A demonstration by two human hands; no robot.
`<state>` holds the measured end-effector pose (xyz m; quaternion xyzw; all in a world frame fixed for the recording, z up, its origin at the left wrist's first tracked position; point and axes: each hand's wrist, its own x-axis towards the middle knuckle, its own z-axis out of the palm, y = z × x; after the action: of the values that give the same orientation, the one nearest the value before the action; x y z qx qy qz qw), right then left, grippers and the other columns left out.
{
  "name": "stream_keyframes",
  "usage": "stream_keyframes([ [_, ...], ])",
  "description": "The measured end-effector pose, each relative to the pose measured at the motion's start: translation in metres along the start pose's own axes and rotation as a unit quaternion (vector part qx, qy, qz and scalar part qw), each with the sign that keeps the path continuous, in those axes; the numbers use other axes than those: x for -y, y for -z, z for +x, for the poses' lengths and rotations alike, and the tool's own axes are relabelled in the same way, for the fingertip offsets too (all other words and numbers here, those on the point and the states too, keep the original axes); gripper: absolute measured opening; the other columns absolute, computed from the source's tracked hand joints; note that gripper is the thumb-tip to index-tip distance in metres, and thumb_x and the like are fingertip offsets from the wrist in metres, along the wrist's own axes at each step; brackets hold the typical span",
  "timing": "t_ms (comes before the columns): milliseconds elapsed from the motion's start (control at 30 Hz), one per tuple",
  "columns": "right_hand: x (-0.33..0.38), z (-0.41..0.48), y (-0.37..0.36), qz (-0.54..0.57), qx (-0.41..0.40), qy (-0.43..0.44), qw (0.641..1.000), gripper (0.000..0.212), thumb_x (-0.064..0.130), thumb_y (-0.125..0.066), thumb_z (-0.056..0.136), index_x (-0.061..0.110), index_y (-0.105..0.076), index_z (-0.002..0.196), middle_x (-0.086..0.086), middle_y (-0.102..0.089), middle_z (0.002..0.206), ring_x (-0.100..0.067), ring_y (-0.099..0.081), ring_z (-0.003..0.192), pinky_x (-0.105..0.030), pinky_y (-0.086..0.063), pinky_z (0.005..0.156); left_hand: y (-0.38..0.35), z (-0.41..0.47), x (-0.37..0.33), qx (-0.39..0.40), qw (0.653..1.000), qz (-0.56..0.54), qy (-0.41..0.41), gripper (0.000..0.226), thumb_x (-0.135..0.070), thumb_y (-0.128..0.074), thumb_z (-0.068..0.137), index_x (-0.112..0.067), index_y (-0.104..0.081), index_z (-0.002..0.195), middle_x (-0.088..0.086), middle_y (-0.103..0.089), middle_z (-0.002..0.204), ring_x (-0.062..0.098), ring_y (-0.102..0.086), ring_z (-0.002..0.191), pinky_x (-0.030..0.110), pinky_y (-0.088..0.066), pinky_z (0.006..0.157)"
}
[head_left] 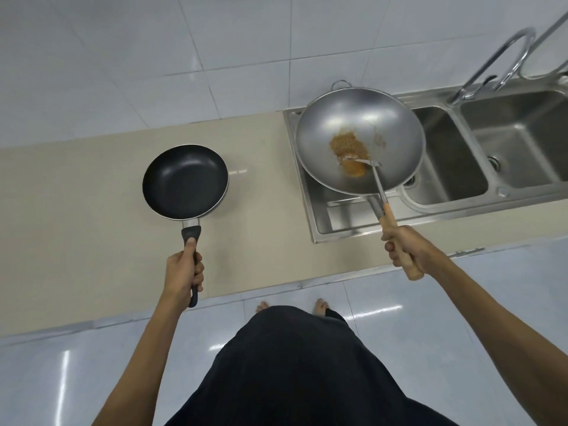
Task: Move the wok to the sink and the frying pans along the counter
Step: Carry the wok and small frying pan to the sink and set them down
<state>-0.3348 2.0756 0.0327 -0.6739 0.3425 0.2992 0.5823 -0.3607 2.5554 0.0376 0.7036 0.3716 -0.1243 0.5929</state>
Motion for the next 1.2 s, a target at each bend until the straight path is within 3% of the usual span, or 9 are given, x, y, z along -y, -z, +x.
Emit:
stream_keyframes([
  [167,0.002,0.003,0.009,-0.004,0.006,-0.011,1.0,0.02,0.02,-0.061,0.076,0.013,-0.048,0.09,-0.003,-0.05,0.061,-0.014,-0.038,0.044,-0.025,-0.032,0.041,-0.014,-0.005,-0.003,0.012,1.0,0.001,0.007,0.045,-0.05,-0.048,0.098,-0.014,-0.048,0.07,-0.006,-0.037,0.043,0.012,-0.028,0.034,0.025,-0.032,0.036],
  [367,-0.001,0.013,0.02,-0.026,0.016,-0.011,0.999,0.033,0.022,-0.063,0.075,0.013,-0.058,0.106,-0.004,-0.052,0.061,-0.016,-0.043,0.046,-0.027,-0.037,0.045,-0.029,-0.017,-0.002,0.011,1.0,-0.001,0.016,0.045,-0.052,-0.048,0.097,-0.014,-0.048,0.071,-0.005,-0.037,0.045,0.013,-0.028,0.034,0.024,-0.033,0.036],
  [567,-0.003,0.018,0.025,-0.032,0.026,-0.01,0.999,0.019,0.021,-0.062,0.074,0.012,-0.05,0.086,-0.003,-0.052,0.059,-0.014,-0.041,0.042,-0.026,-0.035,0.042,-0.038,-0.028,0.0,-0.003,1.0,-0.004,0.024,0.045,-0.051,-0.049,0.098,-0.015,-0.048,0.071,-0.004,-0.038,0.046,0.013,-0.029,0.035,0.025,-0.034,0.037],
  [767,-0.013,0.024,0.019,-0.022,0.033,-0.011,0.999,0.021,0.023,-0.066,0.084,0.01,-0.055,0.095,-0.002,-0.057,0.057,-0.014,-0.048,0.042,-0.027,-0.043,0.041,-0.057,-0.033,0.004,-0.011,0.998,-0.029,0.052,0.046,-0.05,-0.049,0.098,-0.014,-0.048,0.07,-0.005,-0.037,0.044,0.011,-0.029,0.034,0.025,-0.033,0.034],
  [1200,-0.03,0.031,0.0,-0.079,0.016,0.009,0.997,0.022,0.016,-0.068,0.089,0.005,-0.062,0.107,-0.013,-0.064,0.087,-0.024,-0.063,0.067,-0.034,-0.058,0.057,-0.077,-0.039,0.007,0.001,0.998,-0.033,0.045,0.044,-0.049,-0.05,0.098,-0.014,-0.049,0.072,-0.002,-0.038,0.05,0.013,-0.03,0.037,0.023,-0.034,0.037],
])
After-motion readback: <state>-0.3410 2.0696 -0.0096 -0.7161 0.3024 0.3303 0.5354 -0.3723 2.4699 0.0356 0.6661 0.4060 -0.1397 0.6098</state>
